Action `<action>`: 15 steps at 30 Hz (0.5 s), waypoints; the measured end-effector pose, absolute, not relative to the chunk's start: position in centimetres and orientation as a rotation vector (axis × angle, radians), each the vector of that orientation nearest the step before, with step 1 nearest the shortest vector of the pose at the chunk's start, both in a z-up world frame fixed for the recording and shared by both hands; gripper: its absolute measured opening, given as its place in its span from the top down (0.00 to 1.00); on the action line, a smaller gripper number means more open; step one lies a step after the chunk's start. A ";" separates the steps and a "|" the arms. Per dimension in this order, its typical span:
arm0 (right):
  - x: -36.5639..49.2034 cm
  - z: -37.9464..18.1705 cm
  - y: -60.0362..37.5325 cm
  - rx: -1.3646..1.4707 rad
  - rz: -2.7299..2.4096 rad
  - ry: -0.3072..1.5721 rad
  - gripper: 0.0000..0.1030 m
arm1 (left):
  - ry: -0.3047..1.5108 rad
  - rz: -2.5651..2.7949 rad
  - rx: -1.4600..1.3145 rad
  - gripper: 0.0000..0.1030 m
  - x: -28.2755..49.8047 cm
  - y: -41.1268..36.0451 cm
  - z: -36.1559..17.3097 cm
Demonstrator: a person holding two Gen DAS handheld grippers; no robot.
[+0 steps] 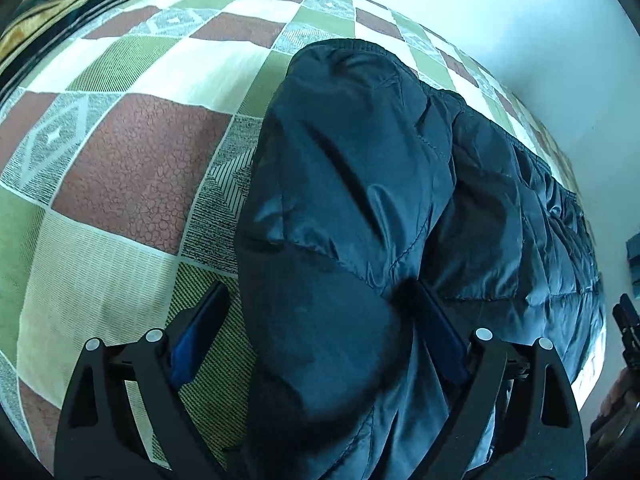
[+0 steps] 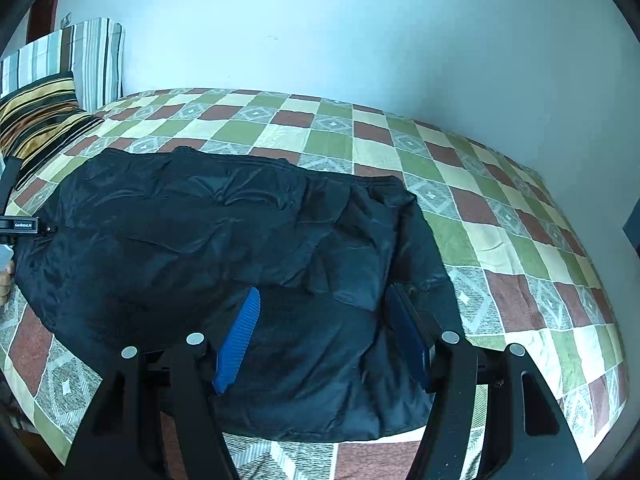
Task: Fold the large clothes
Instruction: 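Grasp the folded jacket edge again with the left tool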
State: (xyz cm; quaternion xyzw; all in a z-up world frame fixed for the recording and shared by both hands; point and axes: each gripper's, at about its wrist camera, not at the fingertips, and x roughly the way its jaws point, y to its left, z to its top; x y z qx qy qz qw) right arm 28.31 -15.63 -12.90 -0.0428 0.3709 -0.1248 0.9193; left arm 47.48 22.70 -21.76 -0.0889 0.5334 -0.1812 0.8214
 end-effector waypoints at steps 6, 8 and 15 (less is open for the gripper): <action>28.4 -12.8 -15.1 -0.097 -0.250 0.757 0.37 | 1.143 -0.391 -0.205 0.11 47.5 23.3 -21.5; 28.6 -12.9 -15.1 -0.084 -0.247 0.760 0.37 | 1.130 -0.375 -0.194 0.11 47.3 23.3 -21.4; 29.7 -13.1 -14.4 -0.040 -0.201 0.773 0.37 | 1.132 -0.364 -0.170 0.05 47.2 22.7 -22.1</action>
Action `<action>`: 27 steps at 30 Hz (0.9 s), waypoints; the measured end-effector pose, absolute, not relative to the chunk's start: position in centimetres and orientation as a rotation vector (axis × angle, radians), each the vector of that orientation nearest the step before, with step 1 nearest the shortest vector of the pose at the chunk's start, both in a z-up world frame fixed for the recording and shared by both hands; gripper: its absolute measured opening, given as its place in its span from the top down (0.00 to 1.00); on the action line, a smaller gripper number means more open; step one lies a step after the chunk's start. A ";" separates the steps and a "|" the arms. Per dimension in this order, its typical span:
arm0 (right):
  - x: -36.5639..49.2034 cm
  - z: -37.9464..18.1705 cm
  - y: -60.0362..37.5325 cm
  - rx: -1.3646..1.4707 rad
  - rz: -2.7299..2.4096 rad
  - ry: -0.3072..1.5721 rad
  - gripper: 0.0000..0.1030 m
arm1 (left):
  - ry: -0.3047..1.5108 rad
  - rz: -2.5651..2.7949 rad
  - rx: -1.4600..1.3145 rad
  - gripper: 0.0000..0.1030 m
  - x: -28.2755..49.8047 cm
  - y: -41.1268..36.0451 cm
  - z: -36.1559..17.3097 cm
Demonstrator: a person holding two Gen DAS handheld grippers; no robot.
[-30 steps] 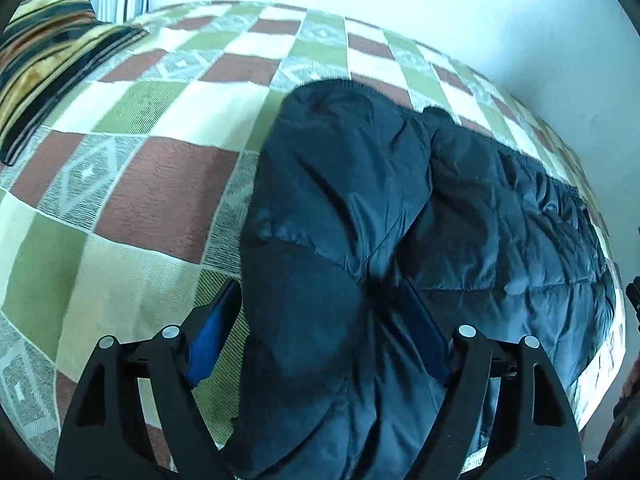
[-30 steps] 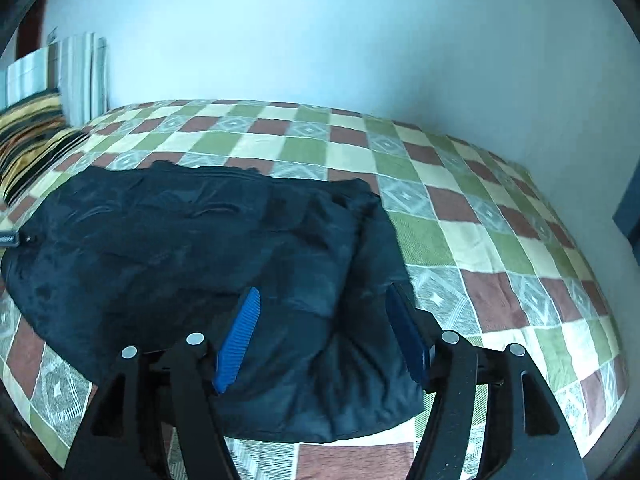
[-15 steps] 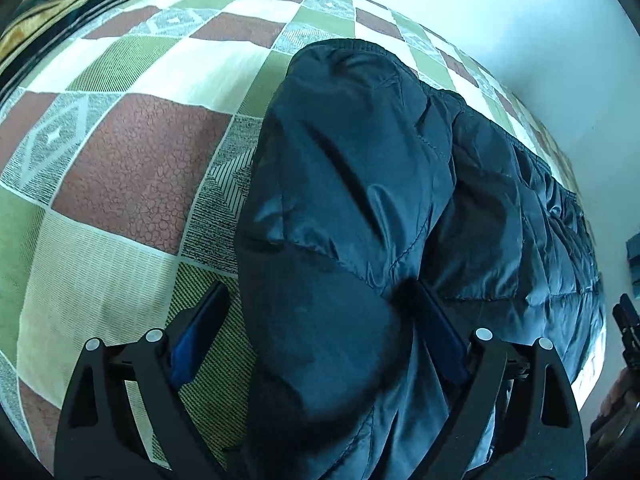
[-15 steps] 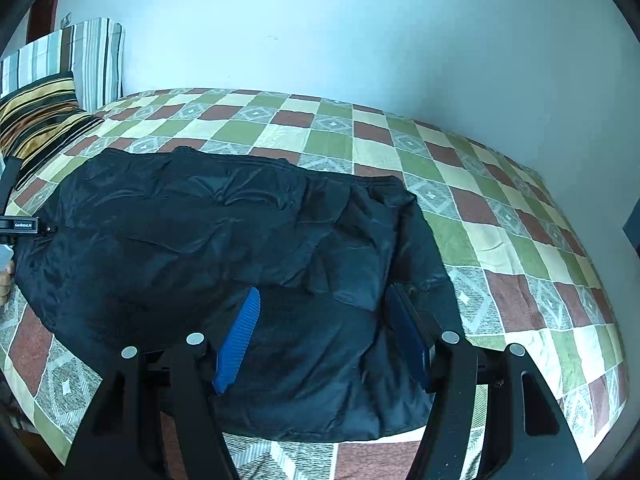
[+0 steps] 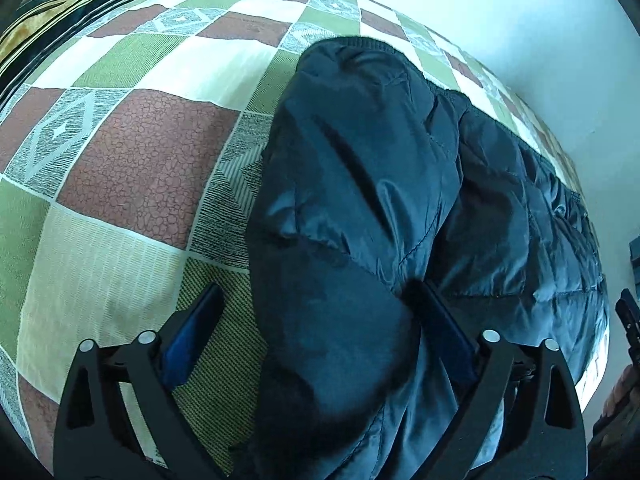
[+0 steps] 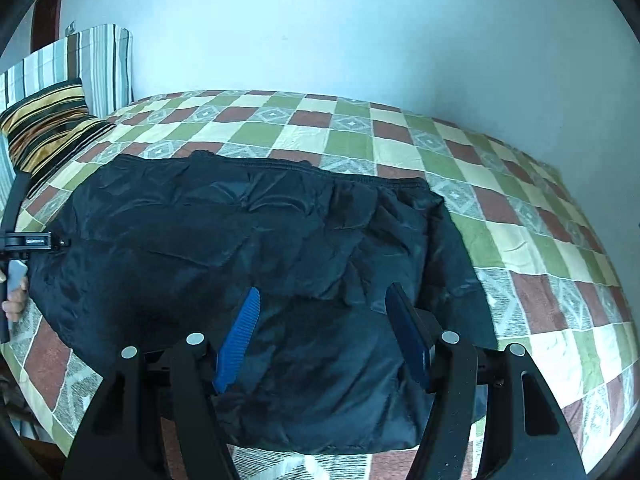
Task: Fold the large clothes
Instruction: 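Grasp the folded jacket edge again with the left tool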
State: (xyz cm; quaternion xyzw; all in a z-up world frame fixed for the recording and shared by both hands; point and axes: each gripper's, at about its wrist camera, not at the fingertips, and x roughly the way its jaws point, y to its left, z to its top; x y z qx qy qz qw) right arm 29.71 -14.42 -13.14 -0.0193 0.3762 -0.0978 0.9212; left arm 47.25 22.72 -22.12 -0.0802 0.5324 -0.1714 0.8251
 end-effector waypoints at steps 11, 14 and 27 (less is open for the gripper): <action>31.2 -14.1 -14.0 0.001 -0.160 0.809 0.37 | 1.127 -0.377 -0.172 0.05 47.0 23.4 -21.8; 31.4 -14.1 -13.4 0.010 -0.141 0.811 0.37 | 1.135 -0.438 -0.204 0.16 47.2 22.8 -21.7; 32.2 -13.8 -12.8 0.024 -0.120 0.799 0.37 | 1.142 -0.545 -0.296 0.72 47.4 22.4 -20.7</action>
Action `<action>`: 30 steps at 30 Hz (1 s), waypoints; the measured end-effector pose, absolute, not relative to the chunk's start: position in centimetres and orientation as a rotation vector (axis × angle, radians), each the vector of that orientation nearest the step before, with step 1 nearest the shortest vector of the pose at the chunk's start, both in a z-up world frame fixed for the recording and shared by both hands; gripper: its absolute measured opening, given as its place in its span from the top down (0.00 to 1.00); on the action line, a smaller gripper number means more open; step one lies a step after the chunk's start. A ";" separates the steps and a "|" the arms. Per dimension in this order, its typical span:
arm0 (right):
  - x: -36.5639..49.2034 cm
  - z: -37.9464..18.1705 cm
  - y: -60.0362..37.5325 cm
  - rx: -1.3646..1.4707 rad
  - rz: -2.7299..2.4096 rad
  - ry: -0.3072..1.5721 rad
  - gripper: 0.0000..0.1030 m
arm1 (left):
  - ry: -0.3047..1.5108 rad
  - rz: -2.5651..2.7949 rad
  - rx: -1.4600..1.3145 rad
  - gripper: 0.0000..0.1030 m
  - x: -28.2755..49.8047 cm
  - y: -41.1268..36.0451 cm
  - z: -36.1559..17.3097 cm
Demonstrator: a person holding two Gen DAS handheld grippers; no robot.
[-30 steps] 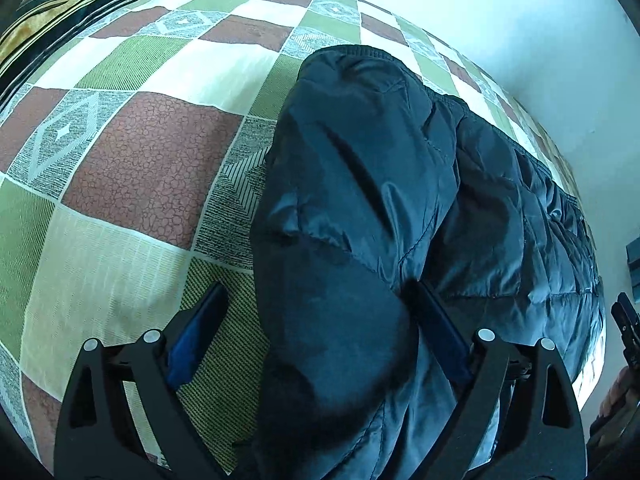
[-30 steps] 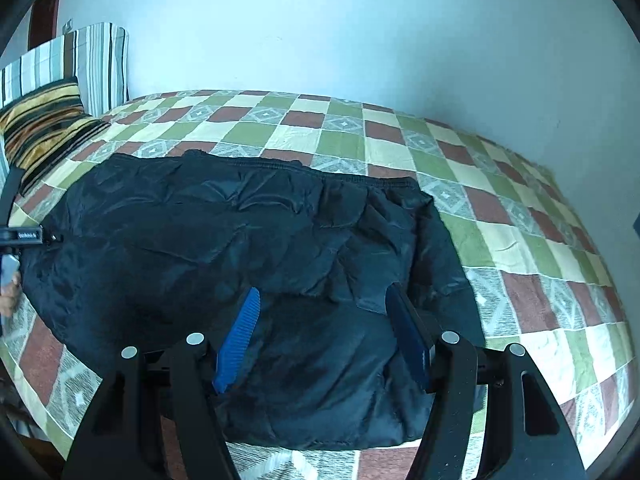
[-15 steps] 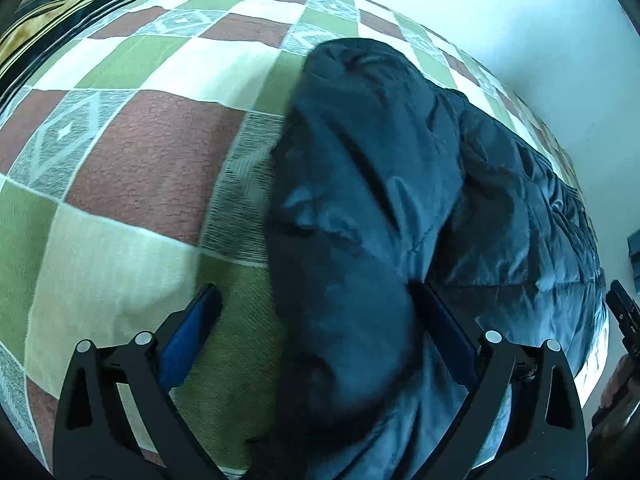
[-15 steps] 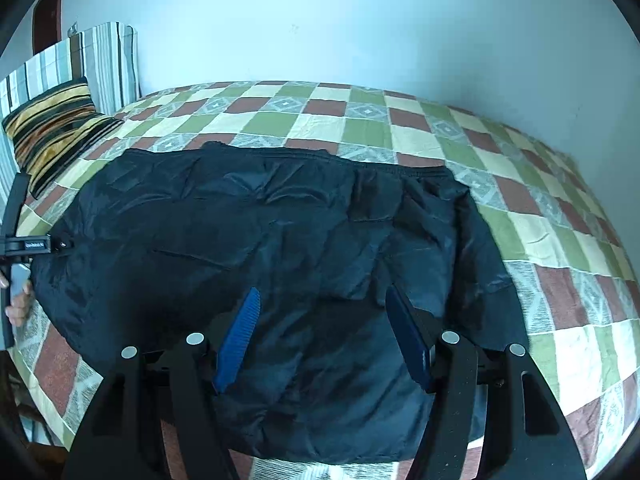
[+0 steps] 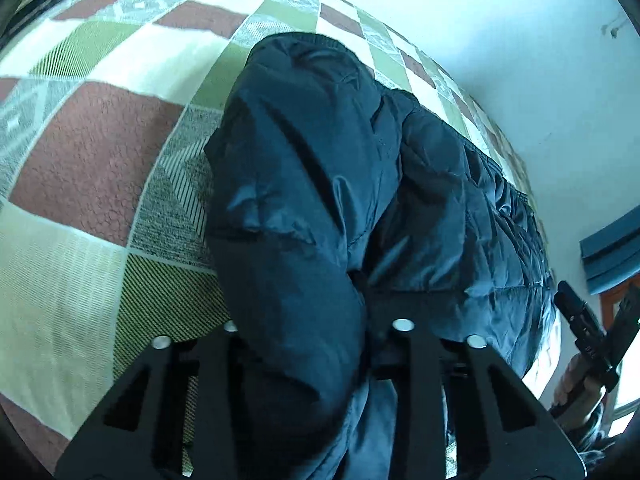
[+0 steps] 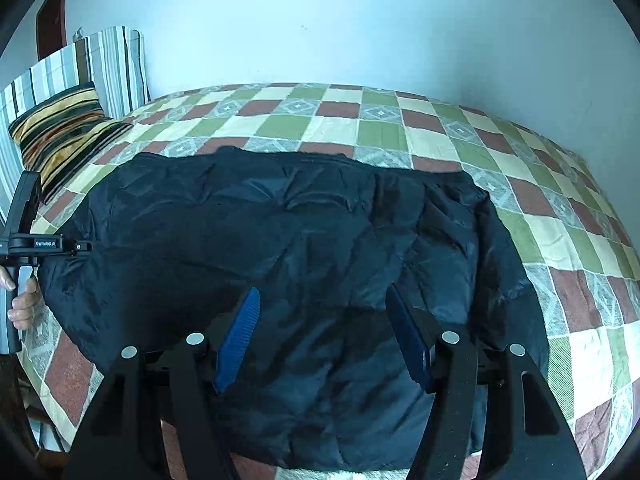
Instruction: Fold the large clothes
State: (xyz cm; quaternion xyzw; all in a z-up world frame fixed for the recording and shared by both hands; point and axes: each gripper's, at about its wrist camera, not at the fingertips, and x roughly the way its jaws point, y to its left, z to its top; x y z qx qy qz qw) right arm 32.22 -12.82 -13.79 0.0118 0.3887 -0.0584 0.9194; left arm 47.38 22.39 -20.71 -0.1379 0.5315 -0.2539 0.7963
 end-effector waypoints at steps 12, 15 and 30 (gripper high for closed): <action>37.3 -15.6 -8.9 0.038 -0.065 0.823 0.37 | 1.098 -0.514 -0.203 0.80 47.0 21.2 -18.4; 38.6 -16.6 -8.2 0.009 -0.097 0.846 0.37 | 1.088 -0.512 -0.198 0.81 46.8 21.3 -18.0; 40.4 -21.0 -8.8 0.024 -0.111 0.930 0.34 | 0.915 -0.585 -0.125 0.86 44.7 16.9 -10.4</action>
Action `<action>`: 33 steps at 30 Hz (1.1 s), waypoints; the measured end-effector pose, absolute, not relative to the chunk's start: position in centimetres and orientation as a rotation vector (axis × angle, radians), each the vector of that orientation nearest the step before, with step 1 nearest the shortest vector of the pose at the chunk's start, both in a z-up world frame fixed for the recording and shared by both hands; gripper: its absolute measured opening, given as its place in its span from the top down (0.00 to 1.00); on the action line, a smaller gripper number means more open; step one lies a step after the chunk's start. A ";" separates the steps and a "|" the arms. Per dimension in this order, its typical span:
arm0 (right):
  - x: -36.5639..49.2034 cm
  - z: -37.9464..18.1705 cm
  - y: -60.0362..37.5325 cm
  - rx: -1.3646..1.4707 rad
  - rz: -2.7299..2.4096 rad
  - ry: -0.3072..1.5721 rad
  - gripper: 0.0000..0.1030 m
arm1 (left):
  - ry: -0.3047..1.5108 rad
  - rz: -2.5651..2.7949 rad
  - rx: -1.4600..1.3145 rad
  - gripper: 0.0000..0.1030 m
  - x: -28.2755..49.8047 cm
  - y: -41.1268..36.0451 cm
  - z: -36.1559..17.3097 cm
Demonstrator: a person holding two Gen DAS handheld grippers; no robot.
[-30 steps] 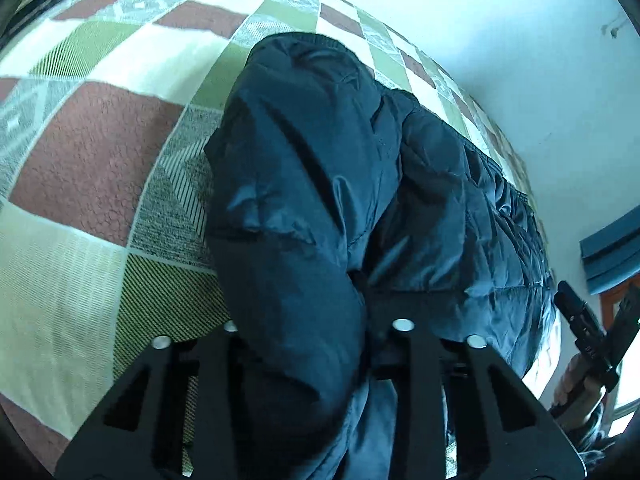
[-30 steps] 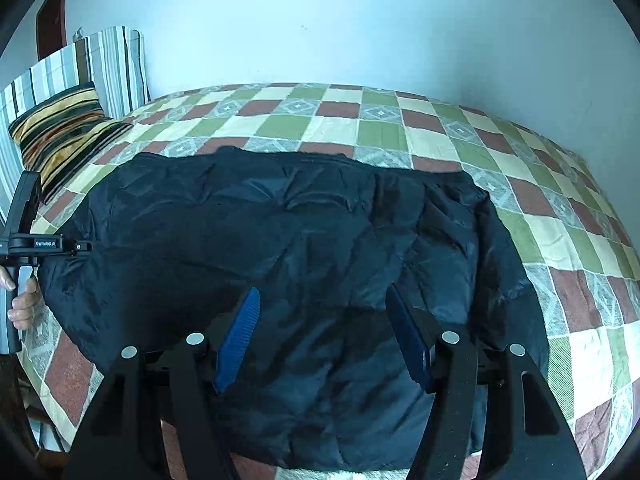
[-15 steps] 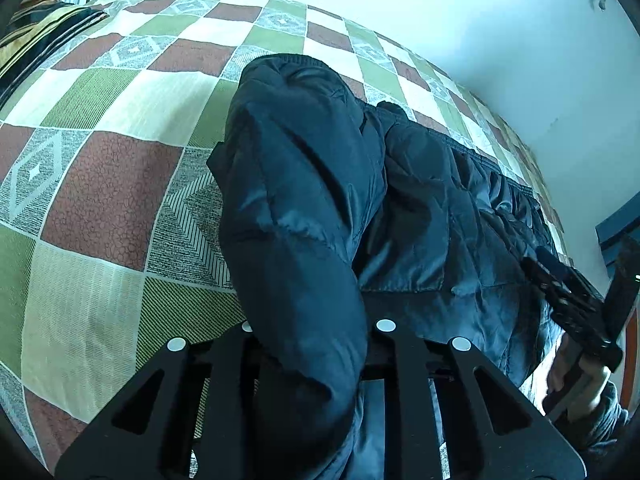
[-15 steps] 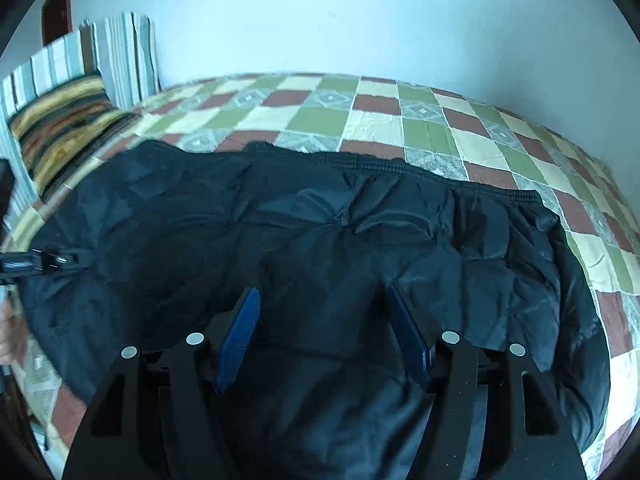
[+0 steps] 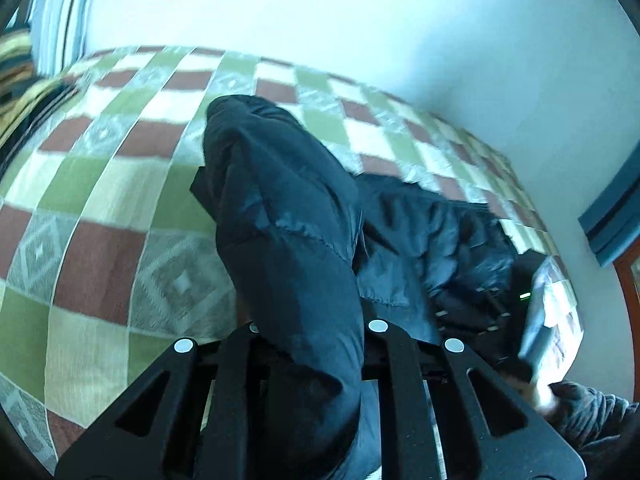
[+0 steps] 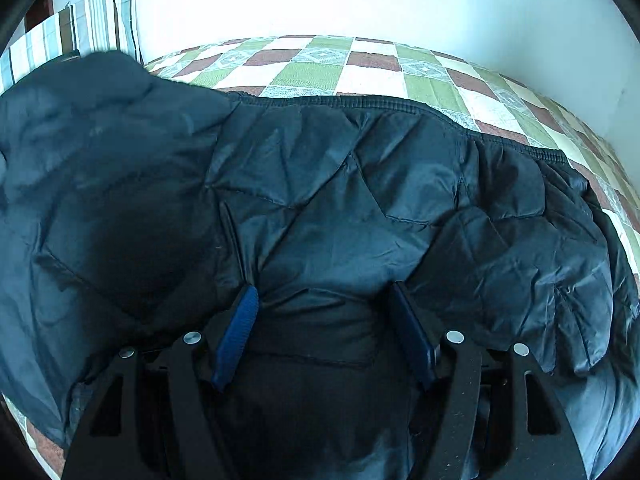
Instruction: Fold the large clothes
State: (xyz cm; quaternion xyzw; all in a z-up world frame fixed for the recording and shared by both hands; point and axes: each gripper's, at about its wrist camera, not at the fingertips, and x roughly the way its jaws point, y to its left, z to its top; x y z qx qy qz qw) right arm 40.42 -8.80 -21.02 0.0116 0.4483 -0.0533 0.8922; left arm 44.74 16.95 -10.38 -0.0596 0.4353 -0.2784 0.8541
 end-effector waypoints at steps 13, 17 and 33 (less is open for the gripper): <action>38.8 -19.7 -9.7 0.060 -0.089 0.867 0.28 | 0.802 -0.665 0.020 0.86 41.3 8.2 -5.1; 36.8 -18.1 -10.9 0.048 -0.125 0.833 0.25 | 0.788 -0.653 0.054 0.86 40.6 6.2 -4.4; 31.0 -15.1 -17.7 0.072 -0.130 0.799 0.24 | 0.799 -0.719 0.188 0.86 36.9 -4.7 -5.8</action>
